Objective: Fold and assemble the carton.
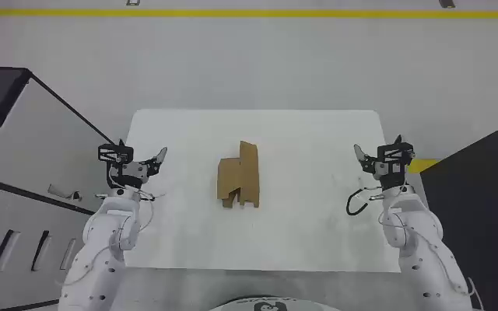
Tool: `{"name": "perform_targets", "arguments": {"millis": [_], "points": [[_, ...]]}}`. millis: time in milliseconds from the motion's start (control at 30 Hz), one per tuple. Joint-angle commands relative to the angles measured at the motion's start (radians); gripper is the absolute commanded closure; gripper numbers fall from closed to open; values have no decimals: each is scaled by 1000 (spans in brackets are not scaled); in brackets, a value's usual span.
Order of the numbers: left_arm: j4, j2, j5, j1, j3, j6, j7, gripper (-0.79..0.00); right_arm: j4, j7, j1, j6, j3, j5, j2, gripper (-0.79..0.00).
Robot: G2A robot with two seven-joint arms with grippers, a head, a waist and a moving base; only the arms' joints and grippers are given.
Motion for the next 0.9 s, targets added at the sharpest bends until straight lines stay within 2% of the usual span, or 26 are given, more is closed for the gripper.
{"name": "perform_targets", "arguments": {"millis": [0, 133, 367, 600, 733, 867], "points": [[-9, 0, 8, 0, 5, -15, 8, -785, 0, 0, 0, 0, 0, 0, 0, -785], [-48, 0, 45, 26, 21, -48, 23, -785, 0, 0, 0, 0, 0, 0, 0, -785], [-114, -5, 90, 46, 107, -102, -10, -785, 0, 0, 0, 0, 0, 0, 0, -785], [-115, -4, 104, 44, 102, -104, -5, -785, 0, 0, 0, 0, 0, 0, 0, -785], [-116, 2, 189, 68, 107, -170, 35, -785, 0, 0, 0, 0, 0, 0, 0, -785], [-112, 6, 300, 91, 145, -214, 42, -785, 0, 0, 0, 0, 0, 0, 0, -785]]}}
